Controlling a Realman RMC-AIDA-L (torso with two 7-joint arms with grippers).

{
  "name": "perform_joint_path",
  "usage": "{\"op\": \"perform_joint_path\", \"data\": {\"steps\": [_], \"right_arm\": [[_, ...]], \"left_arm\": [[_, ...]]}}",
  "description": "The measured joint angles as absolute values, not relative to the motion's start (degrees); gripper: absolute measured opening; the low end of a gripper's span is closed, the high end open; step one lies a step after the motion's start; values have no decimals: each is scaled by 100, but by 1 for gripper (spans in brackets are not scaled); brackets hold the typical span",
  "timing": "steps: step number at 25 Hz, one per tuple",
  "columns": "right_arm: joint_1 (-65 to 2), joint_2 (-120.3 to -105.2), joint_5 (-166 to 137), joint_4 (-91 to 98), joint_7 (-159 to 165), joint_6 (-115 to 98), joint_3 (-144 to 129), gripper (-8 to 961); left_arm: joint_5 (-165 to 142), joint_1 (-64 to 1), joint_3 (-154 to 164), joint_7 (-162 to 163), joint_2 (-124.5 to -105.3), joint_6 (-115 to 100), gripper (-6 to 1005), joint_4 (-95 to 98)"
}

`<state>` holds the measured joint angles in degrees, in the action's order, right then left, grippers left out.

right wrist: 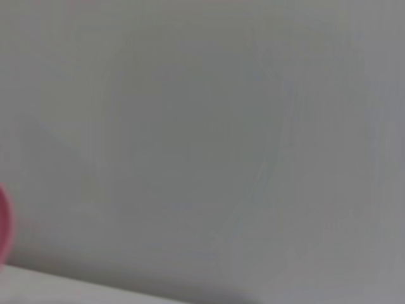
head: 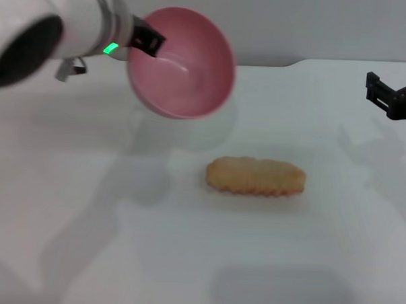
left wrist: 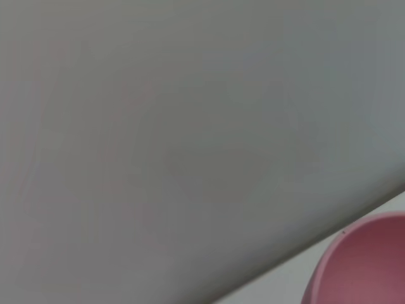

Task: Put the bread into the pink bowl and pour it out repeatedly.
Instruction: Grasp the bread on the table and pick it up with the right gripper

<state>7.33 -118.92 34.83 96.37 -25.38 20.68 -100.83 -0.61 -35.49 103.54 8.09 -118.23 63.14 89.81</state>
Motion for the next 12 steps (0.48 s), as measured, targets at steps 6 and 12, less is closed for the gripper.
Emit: {"op": "perform_joint_path", "data": {"steps": [6,12], "right_arm": [[567,-11878,3487,9708,-2375,2725,-9919,648],[118,-11880,3506,9621,-2058,3640,-9791,644]], "left_arm": [[-36,-3554,9653,699,-11806,7221,103,8911],[-6,-3495,9668,621,-11811,7243,104,8800]]}}
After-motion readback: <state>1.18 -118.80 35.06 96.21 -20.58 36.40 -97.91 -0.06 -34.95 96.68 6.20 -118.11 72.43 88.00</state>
